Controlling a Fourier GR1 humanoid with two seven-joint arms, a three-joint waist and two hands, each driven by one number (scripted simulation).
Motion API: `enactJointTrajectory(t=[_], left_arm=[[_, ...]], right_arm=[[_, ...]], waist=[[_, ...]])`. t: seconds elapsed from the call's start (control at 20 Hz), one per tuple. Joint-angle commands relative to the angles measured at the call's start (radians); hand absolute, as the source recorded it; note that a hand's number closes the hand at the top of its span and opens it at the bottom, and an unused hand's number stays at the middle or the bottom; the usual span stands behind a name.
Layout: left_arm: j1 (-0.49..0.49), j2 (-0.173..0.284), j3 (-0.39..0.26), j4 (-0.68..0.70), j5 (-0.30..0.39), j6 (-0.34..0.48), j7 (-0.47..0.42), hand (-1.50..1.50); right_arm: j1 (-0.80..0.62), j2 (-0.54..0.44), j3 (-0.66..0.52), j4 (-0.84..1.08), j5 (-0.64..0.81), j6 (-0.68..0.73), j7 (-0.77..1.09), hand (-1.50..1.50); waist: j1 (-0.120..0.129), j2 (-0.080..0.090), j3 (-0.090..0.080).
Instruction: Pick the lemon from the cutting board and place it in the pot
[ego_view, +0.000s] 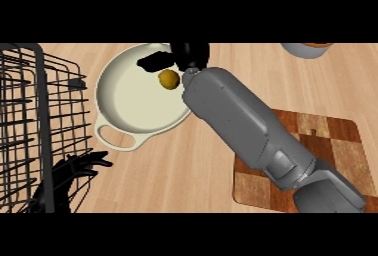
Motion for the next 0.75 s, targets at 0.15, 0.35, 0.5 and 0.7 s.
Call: enactJointTrajectory(t=[0.15,0.35,0.5,0.7], left_arm=[[-0.09,0.029,0.107,-0.037,-0.014,0.113,0.014,0.0],[-0.106,0.009,0.104,-0.057,-0.019,0.139,0.06,0.0],[-0.059,0.028,0.12,-0.063,-0.013,0.133,0.032,0.0],[-0.036,0.056,0.169,-0.047,0.024,0.117,0.029,0.0]], right_arm=[[0.063,0.0,-0.084,-0.052,-0.202,0.024,-0.156,-1.5],[0.067,0.0,-0.101,-0.064,-0.281,0.098,-0.199,-1.5],[0.147,0.0,-0.107,-0.092,-0.329,0.117,-0.279,-1.5],[0.237,-0.022,-0.116,-0.145,-0.325,0.194,-0.315,-1.5]], waist=[[-0.037,-0.016,-0.007],[-0.066,-0.025,-0.006],[-0.081,-0.031,-0.007],[-0.129,-0.043,-0.007]])
